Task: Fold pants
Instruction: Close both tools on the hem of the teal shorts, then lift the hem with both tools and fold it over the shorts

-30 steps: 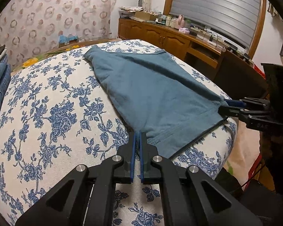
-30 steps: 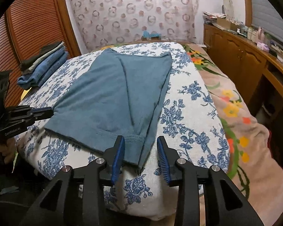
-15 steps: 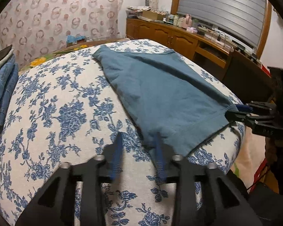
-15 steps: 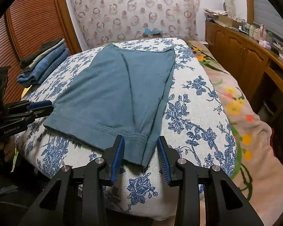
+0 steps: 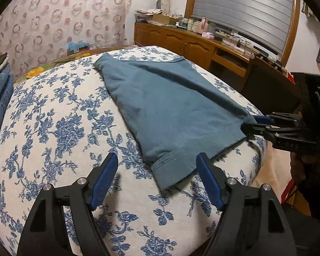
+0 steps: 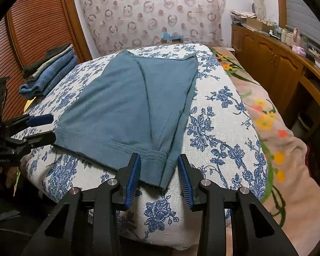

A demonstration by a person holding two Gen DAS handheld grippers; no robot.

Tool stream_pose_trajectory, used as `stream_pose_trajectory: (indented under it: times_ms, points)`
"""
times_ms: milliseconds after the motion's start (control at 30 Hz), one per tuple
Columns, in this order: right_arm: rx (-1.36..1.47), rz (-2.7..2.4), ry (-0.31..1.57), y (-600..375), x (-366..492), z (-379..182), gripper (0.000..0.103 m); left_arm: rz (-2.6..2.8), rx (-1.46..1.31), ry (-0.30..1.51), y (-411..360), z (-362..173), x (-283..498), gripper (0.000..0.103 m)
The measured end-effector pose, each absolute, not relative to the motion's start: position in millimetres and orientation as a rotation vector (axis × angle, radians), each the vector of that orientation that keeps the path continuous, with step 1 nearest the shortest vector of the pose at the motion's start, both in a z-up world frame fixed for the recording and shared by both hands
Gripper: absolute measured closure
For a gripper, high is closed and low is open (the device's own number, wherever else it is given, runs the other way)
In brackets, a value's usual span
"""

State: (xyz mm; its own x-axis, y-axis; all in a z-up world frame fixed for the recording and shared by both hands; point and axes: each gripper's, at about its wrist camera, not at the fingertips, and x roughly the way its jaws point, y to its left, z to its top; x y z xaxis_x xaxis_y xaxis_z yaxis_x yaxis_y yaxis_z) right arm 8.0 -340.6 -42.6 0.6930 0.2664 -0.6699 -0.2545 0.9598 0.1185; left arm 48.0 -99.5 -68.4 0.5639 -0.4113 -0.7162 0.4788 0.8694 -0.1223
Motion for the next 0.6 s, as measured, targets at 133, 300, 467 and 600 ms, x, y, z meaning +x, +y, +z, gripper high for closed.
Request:
stream_pose_trajectory:
  times_ms: [133, 300, 467, 600]
  points:
    - [0.003, 0.303, 0.738, -338.4, 5.1, -43.1, 0.065, -0.537, 0.097, 0.851, -105.6, -74.9, 48.4, 0.049]
    - [0.003, 0.316, 0.733, -338.1, 3.3, -44.6, 0.071, -0.545, 0.087, 0.860, -108.1, -76.9, 45.4, 0.055]
    - [0.029, 0.337, 0.730, -339.3, 1.6, -44.6, 0.085, -0.549, 0.060, 0.864, -107.1, -76.9, 43.8, 0.072]
    - [0.034, 0.347, 0.715, -338.1, -0.9, -43.8, 0.088, -0.564, 0.024, 0.869, -101.9, -74.9, 45.1, 0.084]
